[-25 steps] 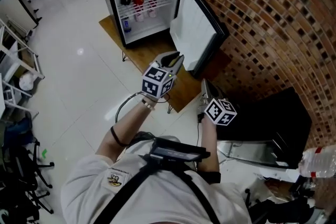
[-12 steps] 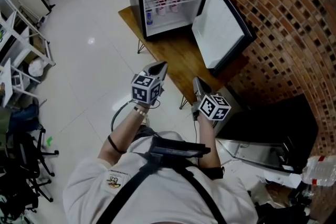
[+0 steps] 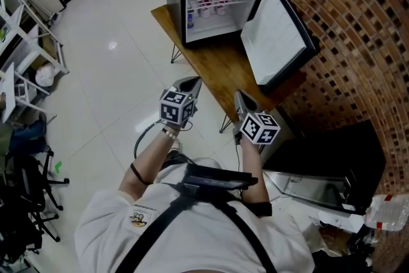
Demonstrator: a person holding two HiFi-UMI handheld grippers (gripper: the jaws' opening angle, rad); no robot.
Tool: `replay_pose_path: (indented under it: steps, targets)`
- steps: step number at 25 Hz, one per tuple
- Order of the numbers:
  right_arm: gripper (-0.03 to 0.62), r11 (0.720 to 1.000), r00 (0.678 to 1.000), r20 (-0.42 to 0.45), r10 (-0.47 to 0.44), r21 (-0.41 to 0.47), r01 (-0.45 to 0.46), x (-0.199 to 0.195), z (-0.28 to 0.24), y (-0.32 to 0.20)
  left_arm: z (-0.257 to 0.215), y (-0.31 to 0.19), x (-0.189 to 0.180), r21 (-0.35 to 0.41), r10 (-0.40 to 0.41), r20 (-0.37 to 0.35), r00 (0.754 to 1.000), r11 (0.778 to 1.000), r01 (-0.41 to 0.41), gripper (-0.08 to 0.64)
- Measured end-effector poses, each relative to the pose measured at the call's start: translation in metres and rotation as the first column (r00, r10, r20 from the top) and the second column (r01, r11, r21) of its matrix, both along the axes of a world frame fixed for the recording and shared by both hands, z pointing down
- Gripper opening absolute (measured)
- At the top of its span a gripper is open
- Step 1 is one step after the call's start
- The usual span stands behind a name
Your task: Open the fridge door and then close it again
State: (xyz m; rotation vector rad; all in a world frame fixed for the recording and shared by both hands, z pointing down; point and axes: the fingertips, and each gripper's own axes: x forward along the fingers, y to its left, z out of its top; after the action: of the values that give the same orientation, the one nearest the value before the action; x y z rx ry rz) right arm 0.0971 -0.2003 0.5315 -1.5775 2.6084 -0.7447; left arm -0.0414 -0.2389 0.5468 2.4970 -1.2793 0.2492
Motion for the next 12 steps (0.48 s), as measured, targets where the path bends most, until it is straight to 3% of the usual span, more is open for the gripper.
replay_pose_path:
  steps: [12]
  targets:
    - [0.020,1.000,1.000,0.007,0.018,0.000,-0.018,0.0035,-0.0012,0.0035,0.0003,0.0015,0.0008,-0.002,0.010,0.015,1.000,1.000,-0.010,0.002]
